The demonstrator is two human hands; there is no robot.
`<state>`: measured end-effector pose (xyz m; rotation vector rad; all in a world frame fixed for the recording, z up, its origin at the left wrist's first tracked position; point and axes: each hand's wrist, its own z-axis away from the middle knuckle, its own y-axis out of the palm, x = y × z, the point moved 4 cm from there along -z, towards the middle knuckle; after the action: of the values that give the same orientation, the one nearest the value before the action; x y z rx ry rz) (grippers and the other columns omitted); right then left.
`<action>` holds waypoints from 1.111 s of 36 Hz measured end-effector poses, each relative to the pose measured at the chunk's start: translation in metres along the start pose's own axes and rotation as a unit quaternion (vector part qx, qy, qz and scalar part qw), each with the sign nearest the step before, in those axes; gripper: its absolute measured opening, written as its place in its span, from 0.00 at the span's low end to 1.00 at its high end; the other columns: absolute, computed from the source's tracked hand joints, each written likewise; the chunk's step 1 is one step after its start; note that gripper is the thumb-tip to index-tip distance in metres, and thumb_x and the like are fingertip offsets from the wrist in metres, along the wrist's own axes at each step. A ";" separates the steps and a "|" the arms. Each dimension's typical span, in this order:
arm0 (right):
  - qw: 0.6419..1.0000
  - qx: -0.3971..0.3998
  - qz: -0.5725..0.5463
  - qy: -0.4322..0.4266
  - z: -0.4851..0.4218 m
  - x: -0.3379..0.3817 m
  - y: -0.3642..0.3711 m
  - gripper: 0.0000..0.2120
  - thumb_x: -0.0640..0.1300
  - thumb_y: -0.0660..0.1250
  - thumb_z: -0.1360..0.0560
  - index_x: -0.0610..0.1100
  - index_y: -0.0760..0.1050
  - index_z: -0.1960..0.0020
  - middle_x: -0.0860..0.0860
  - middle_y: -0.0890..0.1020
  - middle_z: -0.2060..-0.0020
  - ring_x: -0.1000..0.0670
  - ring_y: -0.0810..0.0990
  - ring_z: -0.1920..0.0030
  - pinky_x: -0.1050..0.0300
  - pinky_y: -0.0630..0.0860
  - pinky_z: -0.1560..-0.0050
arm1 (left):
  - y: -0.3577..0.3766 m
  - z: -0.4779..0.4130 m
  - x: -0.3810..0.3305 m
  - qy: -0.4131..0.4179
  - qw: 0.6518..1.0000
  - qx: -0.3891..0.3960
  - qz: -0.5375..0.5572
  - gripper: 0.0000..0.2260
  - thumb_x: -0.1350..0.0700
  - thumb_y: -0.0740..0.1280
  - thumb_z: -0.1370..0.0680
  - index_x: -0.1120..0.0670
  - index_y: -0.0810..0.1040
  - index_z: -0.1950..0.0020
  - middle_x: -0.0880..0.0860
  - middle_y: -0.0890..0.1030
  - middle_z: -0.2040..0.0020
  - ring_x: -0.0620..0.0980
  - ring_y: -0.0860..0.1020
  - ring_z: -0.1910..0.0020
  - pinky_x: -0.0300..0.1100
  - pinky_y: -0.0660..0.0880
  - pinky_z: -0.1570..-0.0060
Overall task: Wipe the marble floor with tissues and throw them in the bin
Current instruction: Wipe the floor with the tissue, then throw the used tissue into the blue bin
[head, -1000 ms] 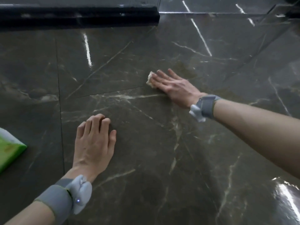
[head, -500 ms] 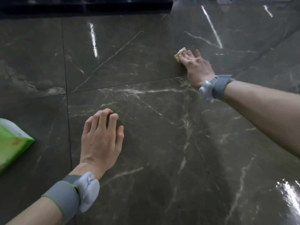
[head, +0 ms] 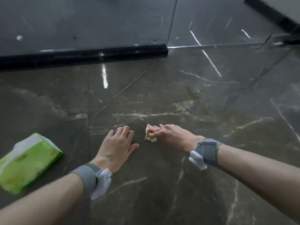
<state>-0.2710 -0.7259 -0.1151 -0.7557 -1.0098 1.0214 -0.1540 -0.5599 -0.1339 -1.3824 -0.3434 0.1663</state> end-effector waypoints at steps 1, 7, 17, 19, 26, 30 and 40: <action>1.000 0.003 -0.008 -0.004 0.003 0.008 -0.010 0.23 0.37 0.61 0.19 0.54 0.75 0.29 0.52 0.78 0.31 0.48 0.79 0.33 0.50 0.73 0.32 | -0.015 0.000 0.010 0.024 1.000 0.012 -0.015 0.21 0.39 0.51 0.15 0.52 0.72 0.34 0.53 0.75 0.37 0.54 0.76 0.38 0.47 0.70 0.40; 0.995 -0.070 -0.070 0.009 0.023 0.028 -0.074 0.14 0.39 0.68 0.21 0.53 0.86 0.42 0.55 0.88 0.50 0.61 0.84 0.54 0.69 0.74 0.51 | -0.106 0.004 0.066 0.193 0.960 0.124 -0.158 0.17 0.42 0.56 0.15 0.50 0.72 0.32 0.50 0.77 0.36 0.51 0.77 0.36 0.46 0.70 0.40; 0.979 -0.039 -0.200 -0.022 0.011 0.096 -0.214 0.12 0.37 0.80 0.31 0.45 0.87 0.48 0.53 0.89 0.57 0.56 0.88 0.55 0.61 0.84 0.50 | -0.173 0.024 0.119 0.045 0.960 0.180 0.209 0.38 0.34 0.74 0.27 0.50 0.64 0.24 0.45 0.74 0.32 0.47 0.73 0.34 0.37 0.69 0.40; 0.983 0.001 -0.180 -0.033 0.002 0.116 -0.232 0.13 0.40 0.82 0.32 0.45 0.86 0.48 0.52 0.89 0.57 0.53 0.88 0.54 0.56 0.85 0.50 | -0.181 0.031 0.113 0.044 0.944 0.178 0.273 0.44 0.35 0.77 0.30 0.46 0.60 0.21 0.42 0.72 0.28 0.43 0.72 0.31 0.39 0.70 0.34; 0.990 0.056 -0.123 -0.040 -0.053 0.184 -0.255 0.08 0.40 0.82 0.33 0.47 0.87 0.56 0.51 0.88 0.63 0.54 0.88 0.62 0.67 0.79 0.66 | -0.198 0.054 0.119 -0.024 0.898 0.082 0.431 0.13 0.43 0.76 0.25 0.45 0.76 0.50 0.47 0.82 0.51 0.48 0.80 0.51 0.47 0.79 0.44; 0.972 0.014 -0.229 -0.048 -0.067 0.189 -0.244 0.08 0.39 0.80 0.30 0.40 0.85 0.53 0.45 0.88 0.61 0.48 0.89 0.60 0.61 0.83 0.62 | -0.187 0.059 0.141 -0.097 0.849 0.051 0.517 0.08 0.52 0.72 0.21 0.56 0.80 0.55 0.55 0.81 0.59 0.52 0.79 0.59 0.49 0.79 0.54; 0.993 -0.051 0.026 -0.102 -0.067 0.223 -0.191 0.14 0.55 0.63 0.18 0.54 0.71 0.34 0.55 0.78 0.61 0.56 0.76 0.66 0.53 0.76 0.58 | -0.156 0.120 0.236 -0.255 0.777 0.064 0.572 0.08 0.66 0.65 0.18 0.54 0.76 0.44 0.60 0.80 0.56 0.59 0.82 0.62 0.45 0.76 0.66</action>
<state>-0.1078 -0.5897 0.0980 -0.7752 -1.2306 1.1157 0.0142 -0.4033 0.0692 -1.2210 0.1261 1.5728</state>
